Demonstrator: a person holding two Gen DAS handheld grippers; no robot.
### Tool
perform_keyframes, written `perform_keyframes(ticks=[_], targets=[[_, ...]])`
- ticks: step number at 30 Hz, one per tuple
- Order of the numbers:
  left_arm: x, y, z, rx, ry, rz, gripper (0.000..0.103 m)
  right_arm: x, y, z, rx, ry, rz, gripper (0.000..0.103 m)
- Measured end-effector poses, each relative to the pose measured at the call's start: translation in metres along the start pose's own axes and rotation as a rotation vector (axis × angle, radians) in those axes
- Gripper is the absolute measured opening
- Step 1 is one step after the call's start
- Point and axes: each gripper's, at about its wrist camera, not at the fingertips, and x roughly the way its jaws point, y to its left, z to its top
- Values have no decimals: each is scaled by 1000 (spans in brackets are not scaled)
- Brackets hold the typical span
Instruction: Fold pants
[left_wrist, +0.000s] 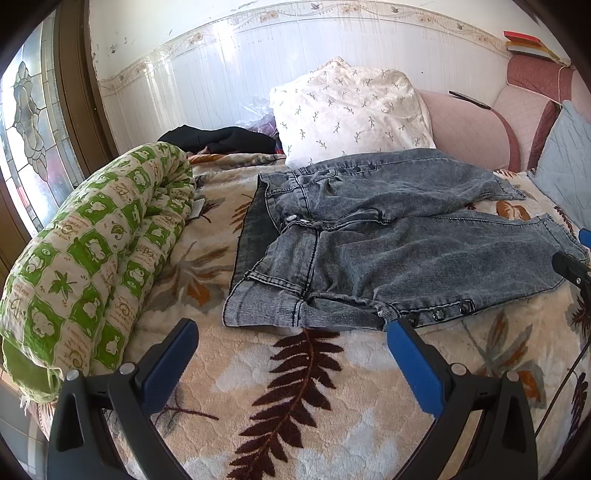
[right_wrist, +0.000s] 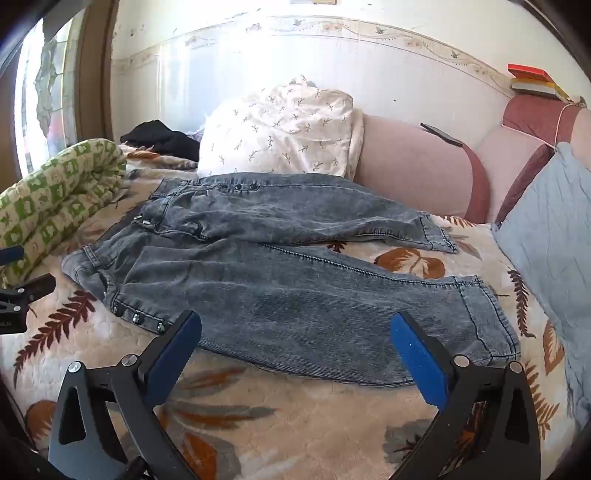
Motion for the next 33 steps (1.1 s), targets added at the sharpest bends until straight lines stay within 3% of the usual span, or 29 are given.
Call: perform_keyframes(ticks=[33], targets=[[-1, -3, -1, 8, -11, -1, 103, 0, 1, 0, -8, 2, 0, 103]])
